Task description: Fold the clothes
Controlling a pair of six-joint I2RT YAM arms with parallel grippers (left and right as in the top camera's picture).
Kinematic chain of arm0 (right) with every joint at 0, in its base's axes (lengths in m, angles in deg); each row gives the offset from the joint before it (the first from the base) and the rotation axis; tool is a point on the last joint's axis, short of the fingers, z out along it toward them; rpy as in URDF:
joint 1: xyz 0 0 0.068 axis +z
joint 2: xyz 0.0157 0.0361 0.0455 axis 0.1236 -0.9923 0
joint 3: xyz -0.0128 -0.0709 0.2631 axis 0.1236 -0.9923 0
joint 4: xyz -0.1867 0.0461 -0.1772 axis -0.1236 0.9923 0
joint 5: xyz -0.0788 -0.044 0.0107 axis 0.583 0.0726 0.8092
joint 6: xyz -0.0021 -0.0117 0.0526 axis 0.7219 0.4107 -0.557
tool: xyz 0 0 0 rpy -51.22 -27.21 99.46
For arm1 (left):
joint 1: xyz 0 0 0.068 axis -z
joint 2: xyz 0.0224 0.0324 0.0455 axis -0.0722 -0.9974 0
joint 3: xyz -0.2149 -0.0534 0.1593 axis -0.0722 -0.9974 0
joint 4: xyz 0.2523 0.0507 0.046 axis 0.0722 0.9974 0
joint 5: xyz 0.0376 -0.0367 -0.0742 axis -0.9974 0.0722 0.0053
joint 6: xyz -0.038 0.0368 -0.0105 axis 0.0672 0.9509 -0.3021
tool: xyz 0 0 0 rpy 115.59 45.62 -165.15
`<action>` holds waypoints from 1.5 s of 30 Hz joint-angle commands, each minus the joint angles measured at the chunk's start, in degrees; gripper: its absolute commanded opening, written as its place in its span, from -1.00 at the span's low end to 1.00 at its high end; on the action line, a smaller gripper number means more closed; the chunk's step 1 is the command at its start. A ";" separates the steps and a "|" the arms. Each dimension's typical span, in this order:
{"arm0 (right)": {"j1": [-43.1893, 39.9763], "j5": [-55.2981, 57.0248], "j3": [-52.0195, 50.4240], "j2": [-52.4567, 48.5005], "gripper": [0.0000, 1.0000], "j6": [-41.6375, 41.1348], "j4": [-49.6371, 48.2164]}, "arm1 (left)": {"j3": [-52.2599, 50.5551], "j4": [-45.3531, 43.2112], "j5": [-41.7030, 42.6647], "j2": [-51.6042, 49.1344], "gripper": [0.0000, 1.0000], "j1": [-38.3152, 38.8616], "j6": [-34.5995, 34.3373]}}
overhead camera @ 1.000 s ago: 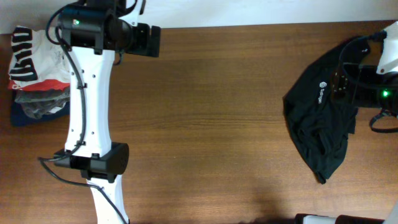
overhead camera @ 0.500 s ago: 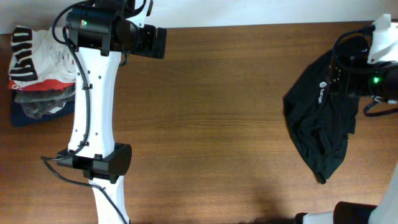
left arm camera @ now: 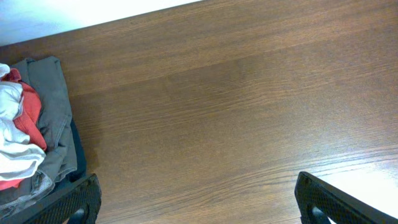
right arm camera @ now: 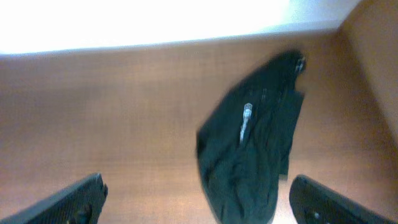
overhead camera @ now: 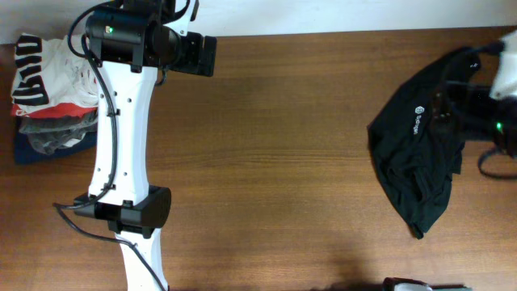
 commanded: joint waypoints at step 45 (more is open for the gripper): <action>7.13 -9.49 -121.96 77.05 0.97 -4.00 -80.04 | -0.26 0.02 -0.57 -0.09 0.98 0.00 0.81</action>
